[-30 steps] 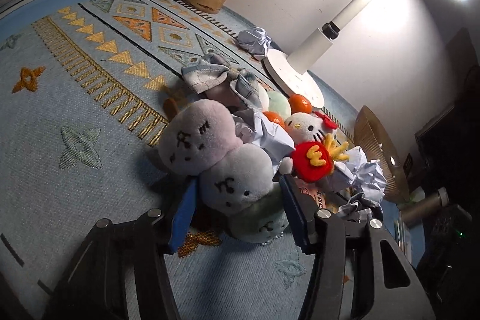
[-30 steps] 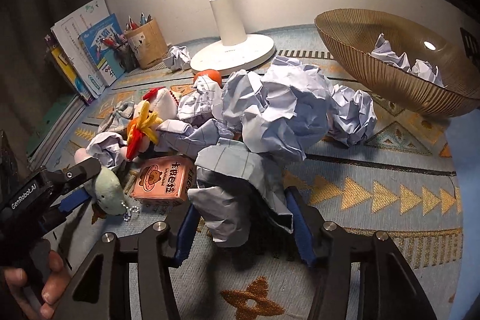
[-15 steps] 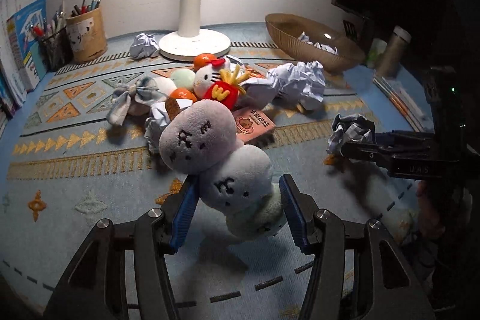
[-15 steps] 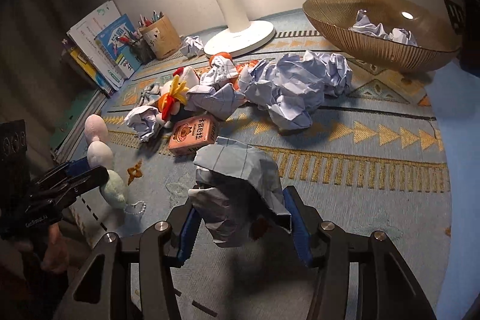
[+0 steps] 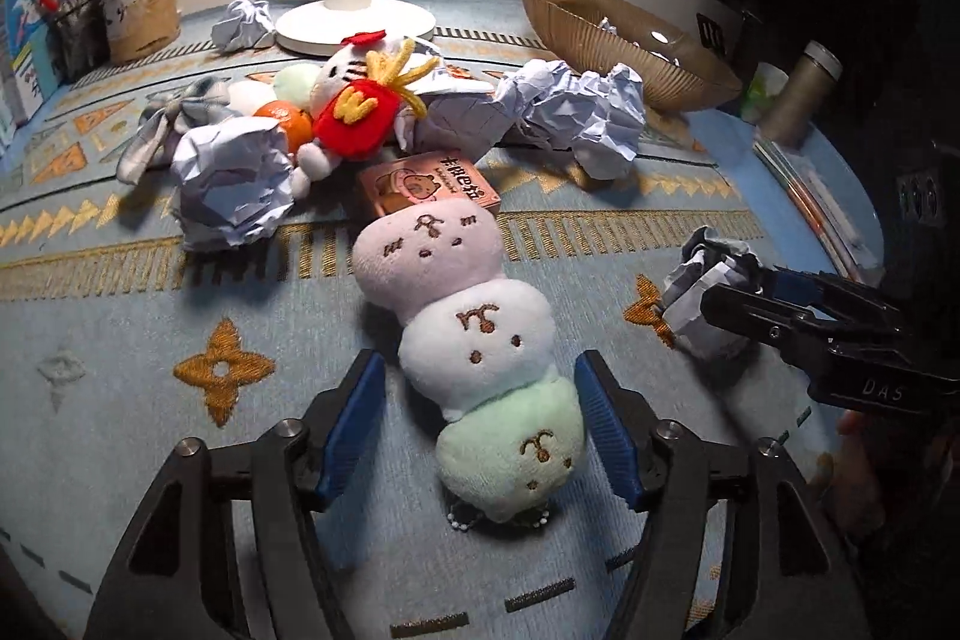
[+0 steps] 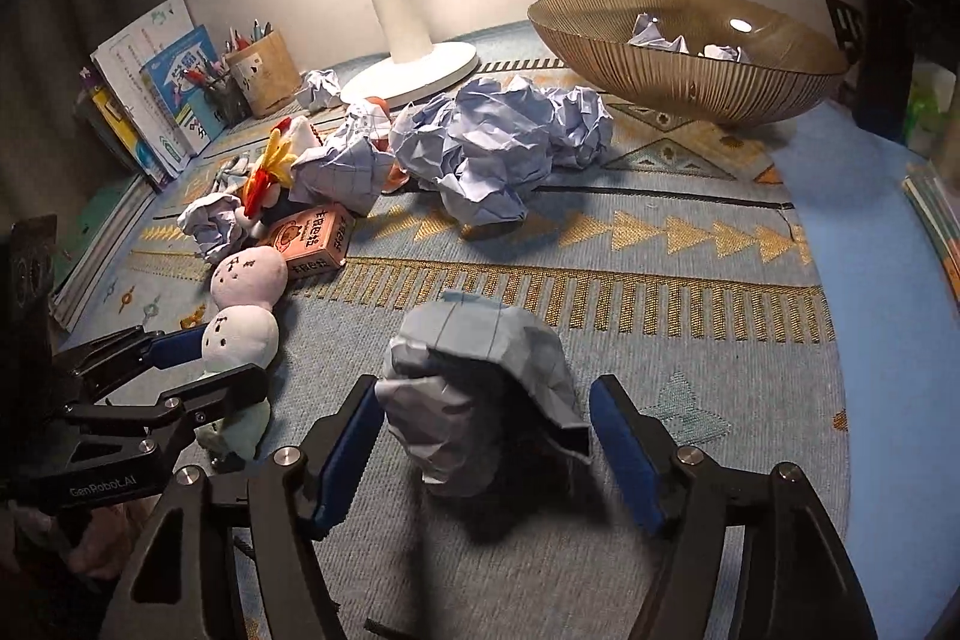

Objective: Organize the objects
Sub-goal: 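Grasp the pink-white-green caterpillar plush with the left tool while the right tool grasps a paper ball, then carry the caterpillar plush and paper ball into the bowl and release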

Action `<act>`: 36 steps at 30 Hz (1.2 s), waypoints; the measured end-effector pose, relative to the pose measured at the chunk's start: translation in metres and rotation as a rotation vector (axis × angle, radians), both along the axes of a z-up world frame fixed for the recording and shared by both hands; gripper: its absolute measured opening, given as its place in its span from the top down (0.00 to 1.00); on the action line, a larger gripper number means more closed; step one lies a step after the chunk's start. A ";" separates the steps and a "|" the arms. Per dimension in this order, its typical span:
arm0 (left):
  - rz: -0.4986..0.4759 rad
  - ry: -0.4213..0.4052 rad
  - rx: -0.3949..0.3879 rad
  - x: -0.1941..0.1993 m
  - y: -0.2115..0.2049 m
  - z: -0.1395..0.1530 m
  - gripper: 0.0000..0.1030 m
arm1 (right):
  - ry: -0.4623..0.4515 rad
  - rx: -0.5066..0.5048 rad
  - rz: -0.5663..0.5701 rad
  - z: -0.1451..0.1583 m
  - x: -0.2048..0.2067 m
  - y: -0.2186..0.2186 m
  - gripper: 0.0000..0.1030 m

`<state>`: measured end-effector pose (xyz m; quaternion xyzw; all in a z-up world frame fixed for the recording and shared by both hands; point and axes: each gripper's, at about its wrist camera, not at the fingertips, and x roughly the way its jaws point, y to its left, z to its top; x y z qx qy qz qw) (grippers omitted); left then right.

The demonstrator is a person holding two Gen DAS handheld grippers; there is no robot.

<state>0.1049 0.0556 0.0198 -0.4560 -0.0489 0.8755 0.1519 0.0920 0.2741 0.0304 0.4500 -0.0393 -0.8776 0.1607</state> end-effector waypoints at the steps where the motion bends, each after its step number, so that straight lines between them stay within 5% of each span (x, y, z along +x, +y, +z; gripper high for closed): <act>1: 0.034 0.005 0.003 0.004 -0.004 0.001 0.30 | 0.001 -0.009 0.000 0.001 0.001 0.002 0.32; 10: 0.219 0.018 0.034 0.019 0.006 -0.003 0.31 | -0.013 0.001 0.029 -0.005 0.002 0.002 0.26; 12: 0.197 0.021 0.046 0.015 0.009 -0.004 0.49 | -0.010 0.023 0.051 -0.006 0.002 -0.005 0.31; 14: 0.167 0.014 0.090 0.013 0.011 -0.003 0.66 | -0.017 0.044 0.062 -0.009 0.001 -0.010 0.49; 19: 0.096 0.053 0.098 0.014 0.023 0.010 0.71 | 0.025 -0.023 0.056 0.006 0.002 -0.001 0.56; 23: 0.017 0.146 0.134 0.004 0.037 0.052 0.71 | 0.113 -0.074 0.013 0.048 -0.004 0.021 0.56; 30: -0.115 0.272 0.174 -0.085 0.089 0.124 0.71 | 0.299 -0.046 -0.236 0.118 -0.052 0.073 0.55; 36: -0.182 0.260 0.194 -0.166 0.132 0.127 0.71 | 0.232 -0.078 -0.405 0.112 -0.124 0.109 0.55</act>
